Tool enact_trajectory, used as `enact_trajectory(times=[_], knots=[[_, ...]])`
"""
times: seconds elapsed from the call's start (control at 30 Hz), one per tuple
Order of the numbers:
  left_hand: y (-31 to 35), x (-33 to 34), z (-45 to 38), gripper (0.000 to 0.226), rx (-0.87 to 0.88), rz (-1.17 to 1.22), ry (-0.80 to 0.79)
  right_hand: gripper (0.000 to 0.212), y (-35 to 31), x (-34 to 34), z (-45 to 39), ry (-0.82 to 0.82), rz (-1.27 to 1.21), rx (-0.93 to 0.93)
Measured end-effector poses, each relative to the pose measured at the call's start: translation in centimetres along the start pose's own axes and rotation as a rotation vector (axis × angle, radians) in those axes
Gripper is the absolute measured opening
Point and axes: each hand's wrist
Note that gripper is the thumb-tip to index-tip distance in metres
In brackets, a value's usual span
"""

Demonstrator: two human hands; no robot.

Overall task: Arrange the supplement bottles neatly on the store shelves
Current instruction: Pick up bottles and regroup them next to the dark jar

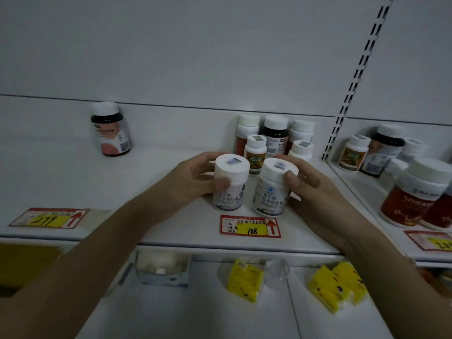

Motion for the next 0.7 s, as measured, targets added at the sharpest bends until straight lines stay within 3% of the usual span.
enact_trajectory(times=[0.1, 0.27, 0.7], knots=[[-0.47, 0.09, 0.19, 0.055, 0.010, -0.093, -0.017, 0.046, 0.32, -0.24, 0.29, -0.007, 0.134, -0.040], [-0.58, 0.22, 0.18, 0.058, 0.016, -0.039, -0.038, 0.041, 0.75, -0.30, 0.37, 0.045, 0.410, -0.113], [-0.83, 0.47, 0.07, 0.051, 0.006, -0.091, 0.046, 0.045, 0.88, -0.15, 0.38, -0.007, 0.486, -0.113]])
Point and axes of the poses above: each hand's wrist, its own z-axis away from the middle knuckle, its own x-axis out of the palm, y = z × x, and after that the axes turned 13 degrees about -z, right-handed
